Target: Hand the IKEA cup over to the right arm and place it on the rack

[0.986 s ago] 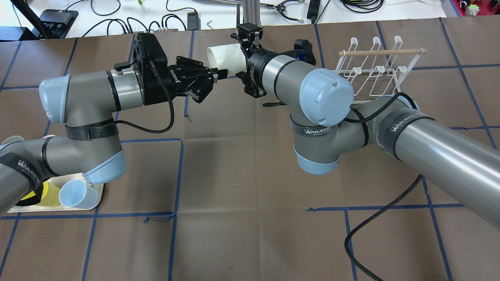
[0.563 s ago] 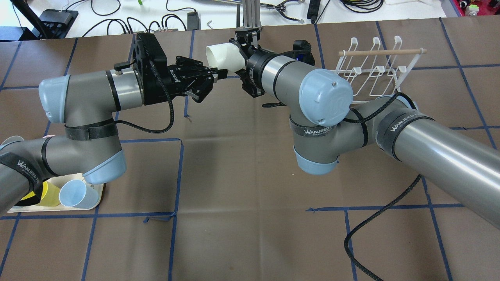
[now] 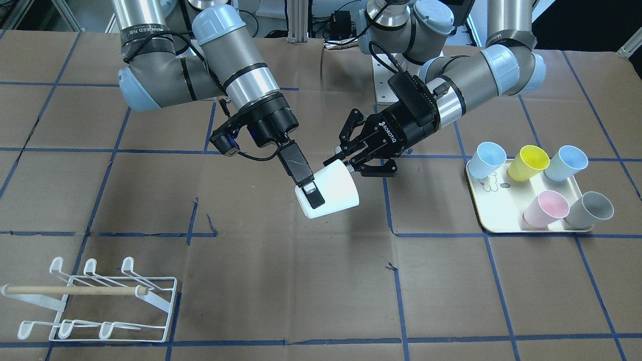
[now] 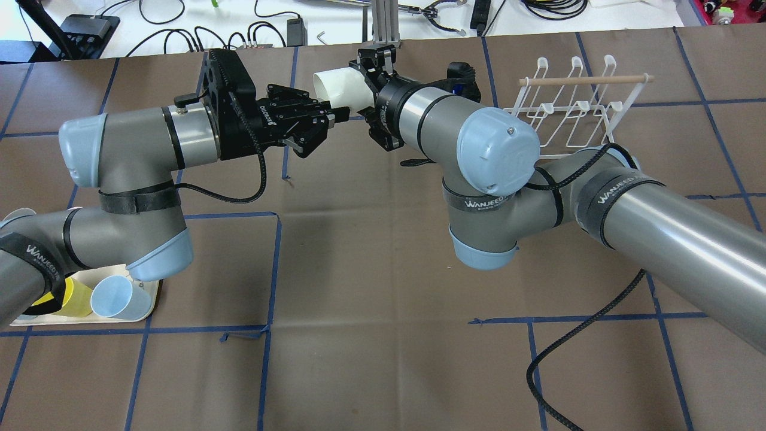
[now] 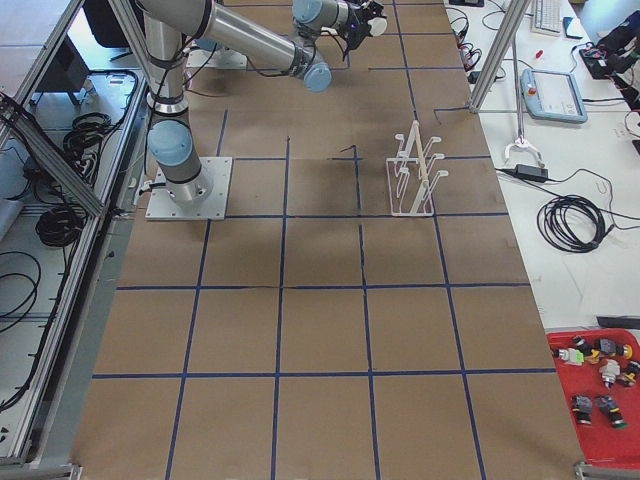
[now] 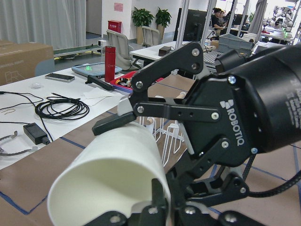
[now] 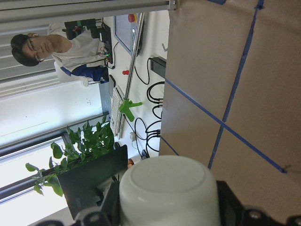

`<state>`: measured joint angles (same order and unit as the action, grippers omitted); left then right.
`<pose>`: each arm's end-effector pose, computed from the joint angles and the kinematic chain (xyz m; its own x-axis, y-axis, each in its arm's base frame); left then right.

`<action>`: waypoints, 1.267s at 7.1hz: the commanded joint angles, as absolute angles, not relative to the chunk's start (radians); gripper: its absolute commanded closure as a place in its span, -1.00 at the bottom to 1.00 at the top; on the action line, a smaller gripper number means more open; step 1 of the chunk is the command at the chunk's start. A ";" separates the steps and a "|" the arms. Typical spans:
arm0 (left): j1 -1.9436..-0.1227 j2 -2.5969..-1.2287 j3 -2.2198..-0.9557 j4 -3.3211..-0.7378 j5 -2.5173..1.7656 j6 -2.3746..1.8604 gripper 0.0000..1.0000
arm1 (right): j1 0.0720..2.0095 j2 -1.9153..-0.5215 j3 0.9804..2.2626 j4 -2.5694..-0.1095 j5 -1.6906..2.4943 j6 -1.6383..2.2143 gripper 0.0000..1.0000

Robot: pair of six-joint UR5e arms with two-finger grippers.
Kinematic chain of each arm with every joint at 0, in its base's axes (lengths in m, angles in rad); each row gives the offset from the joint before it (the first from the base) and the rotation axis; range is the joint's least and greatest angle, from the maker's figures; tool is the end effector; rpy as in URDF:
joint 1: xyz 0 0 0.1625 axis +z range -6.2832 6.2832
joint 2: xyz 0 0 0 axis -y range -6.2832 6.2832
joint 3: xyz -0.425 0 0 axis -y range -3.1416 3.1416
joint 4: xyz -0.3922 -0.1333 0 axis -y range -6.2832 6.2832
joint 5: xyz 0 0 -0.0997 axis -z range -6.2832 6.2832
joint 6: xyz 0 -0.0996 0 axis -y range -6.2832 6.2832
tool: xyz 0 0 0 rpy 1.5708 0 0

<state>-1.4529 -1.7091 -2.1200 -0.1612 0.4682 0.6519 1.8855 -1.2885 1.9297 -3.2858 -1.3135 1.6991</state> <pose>-0.1658 -0.4891 0.3667 -0.4649 0.8755 0.1313 0.2438 0.2692 -0.9317 0.3257 -0.4880 0.3778 -0.0376 0.5152 -0.8563 0.8622 0.4498 0.2328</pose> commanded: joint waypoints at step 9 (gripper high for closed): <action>-1.255 -1.678 -2.100 -0.149 0.757 0.358 -0.99 | 1.738 -1.278 1.841 -3.281 -1.355 1.340 0.50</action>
<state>-1.2540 -1.6814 -2.1131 -0.1506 0.5814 0.4887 1.7942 -1.2783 1.8538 -3.2847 -1.3538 1.5360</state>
